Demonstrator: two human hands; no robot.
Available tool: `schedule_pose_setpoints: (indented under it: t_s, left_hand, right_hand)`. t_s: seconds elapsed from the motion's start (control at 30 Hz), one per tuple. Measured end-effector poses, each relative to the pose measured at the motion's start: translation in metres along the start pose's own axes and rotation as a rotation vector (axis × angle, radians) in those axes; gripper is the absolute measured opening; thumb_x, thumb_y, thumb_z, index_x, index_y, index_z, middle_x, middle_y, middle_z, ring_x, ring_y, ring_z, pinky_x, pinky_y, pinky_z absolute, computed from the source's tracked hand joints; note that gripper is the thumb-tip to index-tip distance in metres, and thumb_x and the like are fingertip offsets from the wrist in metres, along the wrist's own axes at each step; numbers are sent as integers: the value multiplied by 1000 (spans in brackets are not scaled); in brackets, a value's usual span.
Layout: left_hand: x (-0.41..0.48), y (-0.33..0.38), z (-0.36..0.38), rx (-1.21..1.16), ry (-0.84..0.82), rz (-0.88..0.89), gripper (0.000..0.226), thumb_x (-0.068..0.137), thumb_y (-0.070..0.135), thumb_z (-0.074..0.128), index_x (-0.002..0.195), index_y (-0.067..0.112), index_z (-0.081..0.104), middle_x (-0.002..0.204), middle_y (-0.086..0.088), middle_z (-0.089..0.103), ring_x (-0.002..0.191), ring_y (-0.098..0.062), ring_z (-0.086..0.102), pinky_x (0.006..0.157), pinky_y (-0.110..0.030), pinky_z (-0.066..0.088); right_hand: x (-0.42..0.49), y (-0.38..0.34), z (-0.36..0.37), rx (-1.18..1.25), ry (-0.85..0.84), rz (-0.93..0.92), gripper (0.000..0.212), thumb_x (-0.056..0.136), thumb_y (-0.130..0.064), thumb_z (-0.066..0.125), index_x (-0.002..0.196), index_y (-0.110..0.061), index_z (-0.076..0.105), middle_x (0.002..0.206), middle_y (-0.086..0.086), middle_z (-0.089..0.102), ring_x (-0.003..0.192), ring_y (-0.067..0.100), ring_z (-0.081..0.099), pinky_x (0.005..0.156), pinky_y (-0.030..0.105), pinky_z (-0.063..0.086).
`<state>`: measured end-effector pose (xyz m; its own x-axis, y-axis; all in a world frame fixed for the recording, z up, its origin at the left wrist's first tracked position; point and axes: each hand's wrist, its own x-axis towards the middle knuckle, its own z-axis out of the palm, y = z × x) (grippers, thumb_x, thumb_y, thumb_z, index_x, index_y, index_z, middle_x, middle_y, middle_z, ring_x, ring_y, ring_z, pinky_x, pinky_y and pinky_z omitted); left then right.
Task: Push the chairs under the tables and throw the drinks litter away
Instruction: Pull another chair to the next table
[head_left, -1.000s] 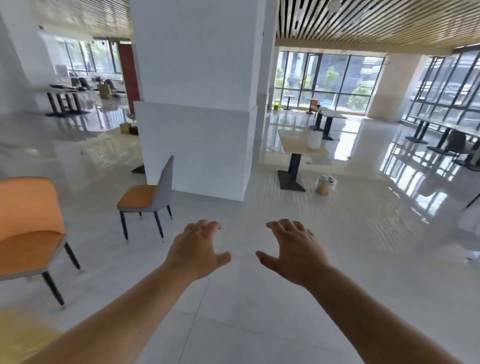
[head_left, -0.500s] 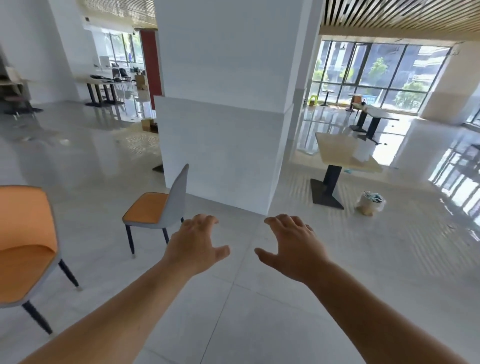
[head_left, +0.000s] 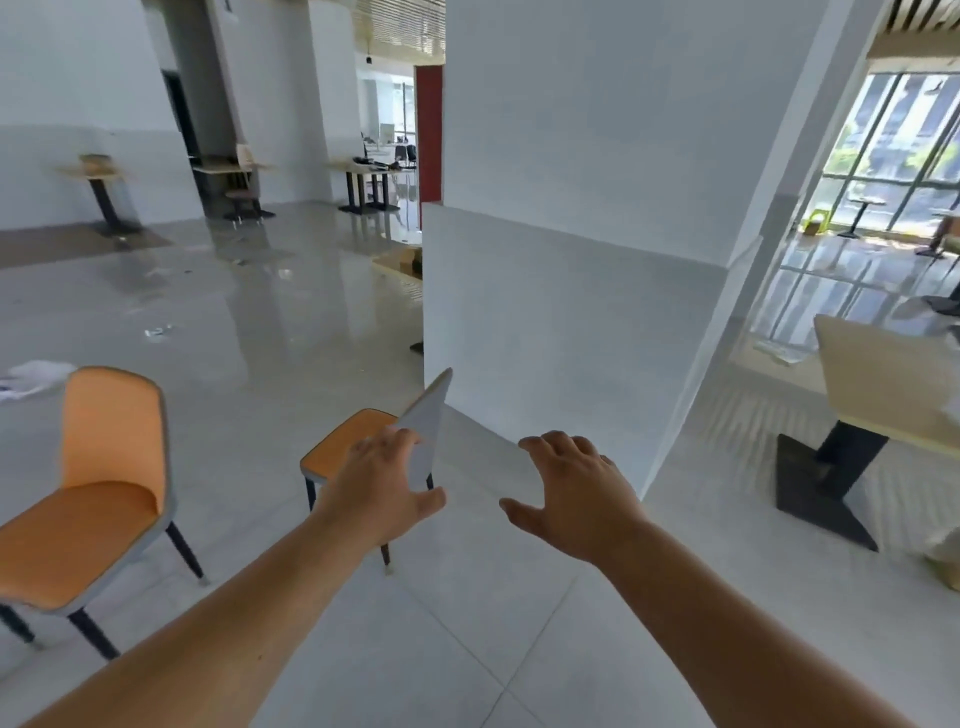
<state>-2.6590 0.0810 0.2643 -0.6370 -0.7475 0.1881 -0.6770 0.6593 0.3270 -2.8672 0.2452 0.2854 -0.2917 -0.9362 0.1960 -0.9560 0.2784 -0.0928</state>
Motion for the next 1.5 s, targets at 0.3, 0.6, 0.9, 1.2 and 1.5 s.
schedule_pose_setpoints:
  t_s: [0.3,0.6,0.9,1.2,1.5]
  left_hand:
    - [221,-63,94,-56,-5,-158,84,71,83,51,141,38,40,140,9,48,124,-18,46,85,-36,46]
    - [393,-131,167,-96,-114,-312,86,75,82,53,145,34,37,148,6,43,129,-21,45,90,-35,47]
    - [495,-172,254,-97,-134,-604,88,78,77,63,148,31,37,153,3,40,132,-23,44,96,-38,47]
    - [547,-179,323,-205,-146,-1037,96,72,67,73,153,31,38,156,2,37,137,-25,39,106,-42,44]
    - [585,-203,391,-125,-338,-1052,48,79,52,77,118,37,53,109,10,58,97,-17,56,82,-34,51]
  right_hand:
    - [238,76,79,-37,-62,-116,83,87,-78,49,151,-26,36,146,-2,48,133,25,44,105,42,44]
    - [441,144,138,-48,-182,-166,82,87,-77,47,150,-26,35,145,-2,49,132,24,45,105,42,44]
    - [621,182,257,16,-333,-414,82,87,-74,53,150,-25,33,147,0,47,132,25,45,102,44,47]
    - [765,171,386,-22,-599,-919,90,86,-72,61,156,-29,27,159,0,36,140,26,36,109,51,42]
    - [818,176,482,-125,-743,-1105,71,90,-48,71,151,-36,36,148,-1,46,132,30,43,101,56,47]
